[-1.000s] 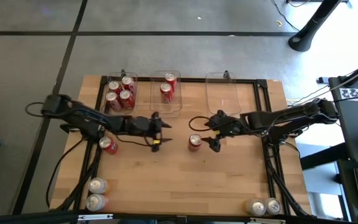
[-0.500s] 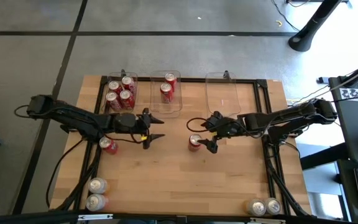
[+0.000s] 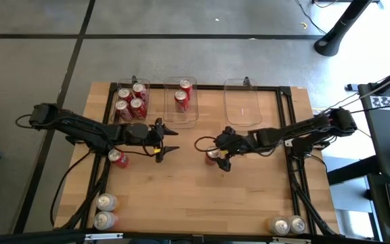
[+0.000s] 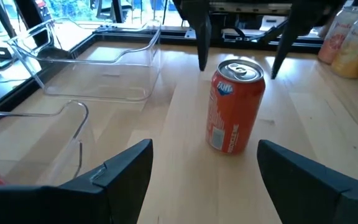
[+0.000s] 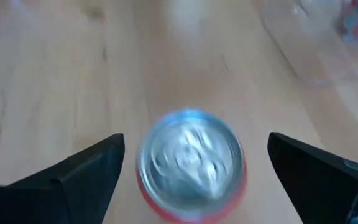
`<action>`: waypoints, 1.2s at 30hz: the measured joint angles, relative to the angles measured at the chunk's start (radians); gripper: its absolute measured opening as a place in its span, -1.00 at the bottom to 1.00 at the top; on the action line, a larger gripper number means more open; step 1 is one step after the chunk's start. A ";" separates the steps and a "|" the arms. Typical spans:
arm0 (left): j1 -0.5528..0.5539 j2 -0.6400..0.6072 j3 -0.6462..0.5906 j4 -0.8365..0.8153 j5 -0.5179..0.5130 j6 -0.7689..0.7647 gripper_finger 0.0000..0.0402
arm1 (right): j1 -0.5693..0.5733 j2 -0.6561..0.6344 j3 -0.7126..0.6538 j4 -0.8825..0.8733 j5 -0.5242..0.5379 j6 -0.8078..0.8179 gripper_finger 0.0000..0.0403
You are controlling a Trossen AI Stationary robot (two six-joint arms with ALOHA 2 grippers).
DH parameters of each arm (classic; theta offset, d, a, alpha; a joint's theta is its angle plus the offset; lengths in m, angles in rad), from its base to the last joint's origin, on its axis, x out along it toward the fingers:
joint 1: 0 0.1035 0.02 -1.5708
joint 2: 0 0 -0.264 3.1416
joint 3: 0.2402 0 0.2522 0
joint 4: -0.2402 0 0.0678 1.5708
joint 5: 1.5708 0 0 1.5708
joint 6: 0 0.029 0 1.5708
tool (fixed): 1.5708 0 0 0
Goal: Sort soda cans
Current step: Put the orange soda can into the middle transparent bin
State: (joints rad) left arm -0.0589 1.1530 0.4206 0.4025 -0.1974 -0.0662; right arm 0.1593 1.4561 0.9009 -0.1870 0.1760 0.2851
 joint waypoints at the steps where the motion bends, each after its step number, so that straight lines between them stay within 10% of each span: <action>1: 0.000 0.000 0.000 -0.002 0.000 0.000 0.39 | -0.001 0.001 0.000 0.022 -0.004 -0.010 0.96; 18: 0.000 0.001 0.000 -0.011 0.001 -0.003 0.39 | -0.002 0.002 -0.337 0.647 -0.003 0.005 0.96; 36: 0.000 0.001 0.001 -0.016 0.001 -0.002 0.39 | -0.002 0.107 -0.348 0.726 -0.012 -0.032 0.96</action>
State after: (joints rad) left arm -0.0593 1.1538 0.4217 0.3868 -0.1963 -0.0677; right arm 0.1577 1.5629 0.5533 0.5390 0.1641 0.2527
